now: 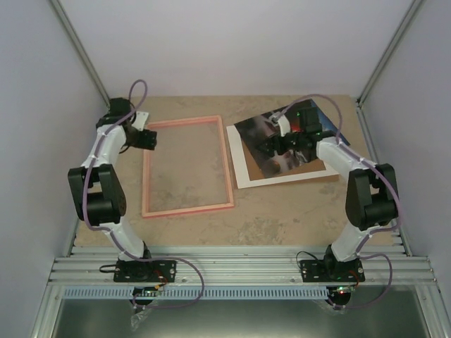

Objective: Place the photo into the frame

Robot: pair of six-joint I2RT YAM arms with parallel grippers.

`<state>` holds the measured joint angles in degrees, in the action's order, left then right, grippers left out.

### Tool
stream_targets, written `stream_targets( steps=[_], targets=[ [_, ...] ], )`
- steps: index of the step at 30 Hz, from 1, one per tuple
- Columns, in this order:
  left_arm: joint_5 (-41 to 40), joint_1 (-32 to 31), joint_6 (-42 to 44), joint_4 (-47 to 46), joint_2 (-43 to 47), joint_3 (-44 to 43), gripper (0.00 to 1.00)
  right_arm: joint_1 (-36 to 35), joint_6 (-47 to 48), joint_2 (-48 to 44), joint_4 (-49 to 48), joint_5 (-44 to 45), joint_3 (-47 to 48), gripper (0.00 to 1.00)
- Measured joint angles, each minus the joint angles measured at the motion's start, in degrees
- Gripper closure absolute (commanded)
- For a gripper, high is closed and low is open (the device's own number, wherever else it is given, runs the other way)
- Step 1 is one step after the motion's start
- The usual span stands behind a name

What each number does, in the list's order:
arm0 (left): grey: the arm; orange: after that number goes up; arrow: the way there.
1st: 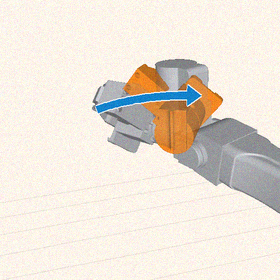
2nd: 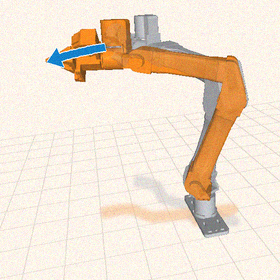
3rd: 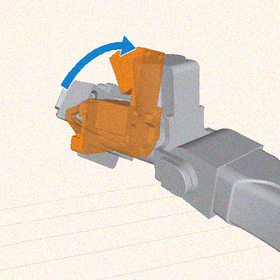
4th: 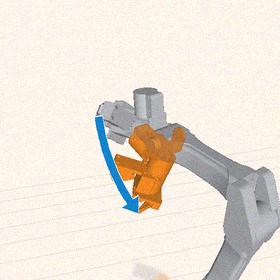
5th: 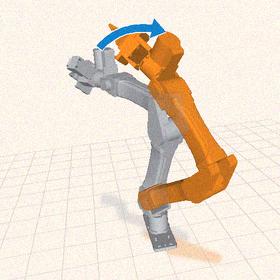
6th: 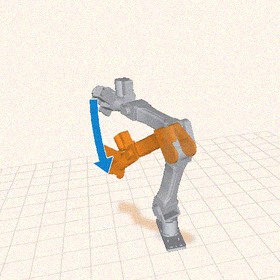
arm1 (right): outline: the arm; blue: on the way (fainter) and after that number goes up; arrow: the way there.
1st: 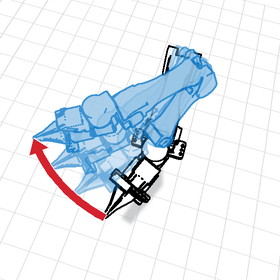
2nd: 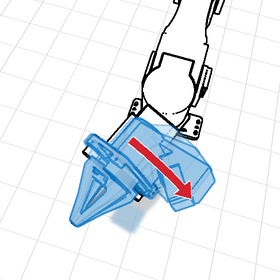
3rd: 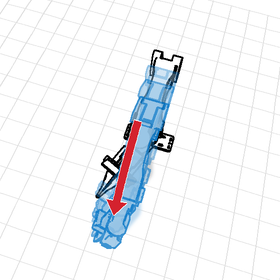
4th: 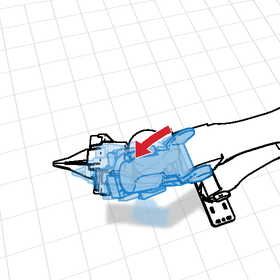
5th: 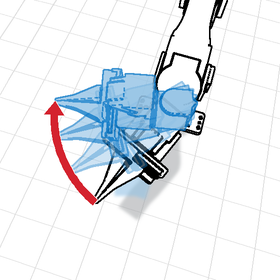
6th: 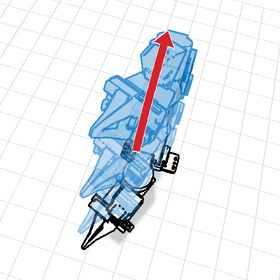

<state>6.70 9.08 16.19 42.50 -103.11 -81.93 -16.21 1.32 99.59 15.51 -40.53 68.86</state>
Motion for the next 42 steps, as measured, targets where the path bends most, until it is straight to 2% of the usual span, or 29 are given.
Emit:
stream_targets(
  steps=[4,12,20,26,35,42],
  targets=[
    [3.48,-5.9,2.19,-0.2,2.27,-1.2,0.12,7.5,4.33,-0.11,4.07,-0.85,1.88,0.21],
    [9.46,-24.41,7.21,-1.92,1.86,-1.38,0.18,26.69,12.07,-3.72,14.14,-0.81,-1.18,0.22],
    [11.06,-41.75,16.02,-4.26,-3.76,-0.42,0.26,37.57,15.37,-9.07,20.59,0.33,-8.28,0.24],
    [6.82,-51.19,20.2,-8.37,-7.21,1.33,0.31,39.32,14.45,-12.55,20.46,0.35,-12.66,0.25],
    [1.46,-55.32,21.29,-12.96,-16.02,-0.96,0.36,39.32,11.69,-14.95,18.1,0.26,-15.58,0.25],
    [-1.22,-56.04,21.7,-16.11,-17.35,-1.95,0.56,39.32,10.97,-15.54,16.94,0.15,-15.91,0.25]
  ],
)
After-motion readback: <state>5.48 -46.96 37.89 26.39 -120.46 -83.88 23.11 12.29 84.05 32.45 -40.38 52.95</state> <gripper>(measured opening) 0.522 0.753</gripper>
